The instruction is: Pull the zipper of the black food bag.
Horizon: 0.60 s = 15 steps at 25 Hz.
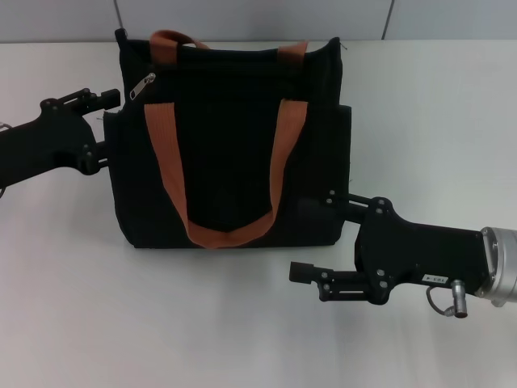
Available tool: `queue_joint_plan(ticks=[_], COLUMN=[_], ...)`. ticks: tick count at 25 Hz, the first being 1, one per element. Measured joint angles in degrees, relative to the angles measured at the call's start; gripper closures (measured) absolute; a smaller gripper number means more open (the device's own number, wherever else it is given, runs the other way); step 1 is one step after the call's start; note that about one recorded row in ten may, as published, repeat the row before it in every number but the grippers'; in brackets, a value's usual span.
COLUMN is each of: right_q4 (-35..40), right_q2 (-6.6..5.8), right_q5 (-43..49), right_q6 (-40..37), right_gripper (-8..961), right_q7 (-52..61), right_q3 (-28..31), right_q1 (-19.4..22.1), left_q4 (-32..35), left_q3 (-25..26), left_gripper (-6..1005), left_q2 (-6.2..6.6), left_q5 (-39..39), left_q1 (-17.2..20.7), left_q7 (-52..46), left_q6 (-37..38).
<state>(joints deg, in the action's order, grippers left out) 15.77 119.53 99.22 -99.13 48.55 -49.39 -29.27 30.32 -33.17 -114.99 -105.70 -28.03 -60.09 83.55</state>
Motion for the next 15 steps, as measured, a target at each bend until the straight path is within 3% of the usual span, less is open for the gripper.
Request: queue_joint_plan(ticks=[8, 15], right_q4=[-1.0, -2.5], right_q2=[0.09, 0.09], right_q5=[-2.1, -9.8], right_q6=[-0.4, -2.9], right_gripper=[144, 143], right_q7=[-0.1, 2.6], right_q3=[0.8, 0.8], right_q1=[0.1, 0.1], left_q4=[0.3, 1.2], left_q3=[1.1, 1.1], left_gripper=[340, 608], left_q2=[-0.89, -1.22], left_q5=[1.9, 6.2], left_q1=[-1.1, 0.1], left_q7=[1.8, 2.2], left_q6=[-0.9, 0.6])
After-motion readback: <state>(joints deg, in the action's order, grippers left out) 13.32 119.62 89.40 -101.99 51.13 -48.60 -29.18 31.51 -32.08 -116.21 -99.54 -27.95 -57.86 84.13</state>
